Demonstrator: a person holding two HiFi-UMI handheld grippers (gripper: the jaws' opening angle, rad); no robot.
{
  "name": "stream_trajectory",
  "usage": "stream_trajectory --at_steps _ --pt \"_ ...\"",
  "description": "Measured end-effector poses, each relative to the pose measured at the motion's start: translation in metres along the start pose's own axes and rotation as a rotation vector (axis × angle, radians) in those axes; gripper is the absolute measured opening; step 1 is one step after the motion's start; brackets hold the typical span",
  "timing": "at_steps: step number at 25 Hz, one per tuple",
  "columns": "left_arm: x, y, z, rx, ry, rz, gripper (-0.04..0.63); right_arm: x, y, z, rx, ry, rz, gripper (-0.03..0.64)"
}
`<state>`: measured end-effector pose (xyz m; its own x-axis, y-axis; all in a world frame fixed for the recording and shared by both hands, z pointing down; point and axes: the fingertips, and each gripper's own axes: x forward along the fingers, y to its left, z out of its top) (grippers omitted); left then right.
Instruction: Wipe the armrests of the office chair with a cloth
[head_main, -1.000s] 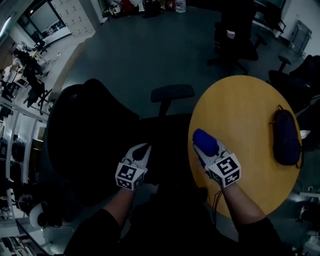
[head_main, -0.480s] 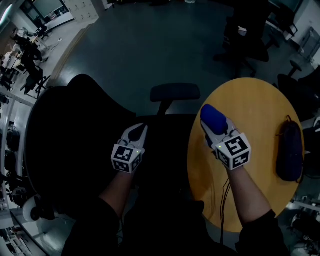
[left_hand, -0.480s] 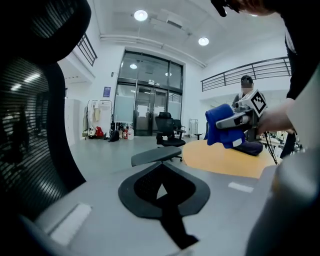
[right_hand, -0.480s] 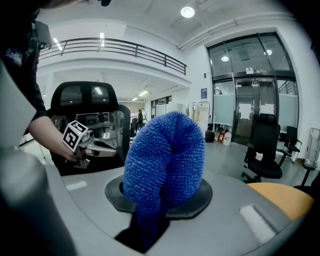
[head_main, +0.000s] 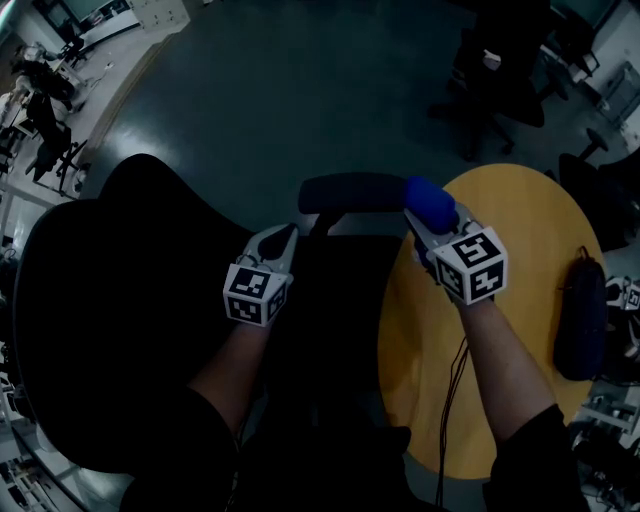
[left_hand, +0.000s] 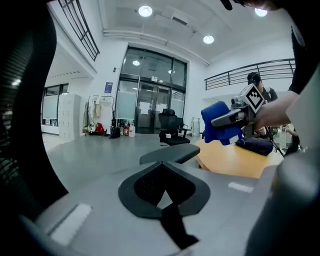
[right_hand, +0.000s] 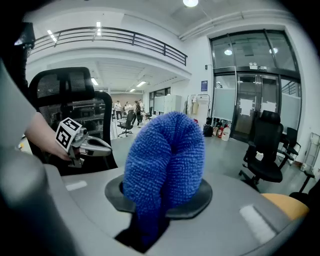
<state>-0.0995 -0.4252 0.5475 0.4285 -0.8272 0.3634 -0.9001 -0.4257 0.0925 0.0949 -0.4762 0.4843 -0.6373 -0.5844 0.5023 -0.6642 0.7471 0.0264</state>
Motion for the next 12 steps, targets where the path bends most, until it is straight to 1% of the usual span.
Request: stream_trajectory --at_steps 6,12 --pt "0.029 0.021 -0.016 -0.050 0.020 0.029 0.015 0.050 -0.035 0.000 0.004 0.062 -0.002 0.107" --pt "0.051 0.028 -0.032 -0.068 0.059 0.032 0.015 0.095 -0.060 -0.014 -0.062 0.166 0.000 0.107"
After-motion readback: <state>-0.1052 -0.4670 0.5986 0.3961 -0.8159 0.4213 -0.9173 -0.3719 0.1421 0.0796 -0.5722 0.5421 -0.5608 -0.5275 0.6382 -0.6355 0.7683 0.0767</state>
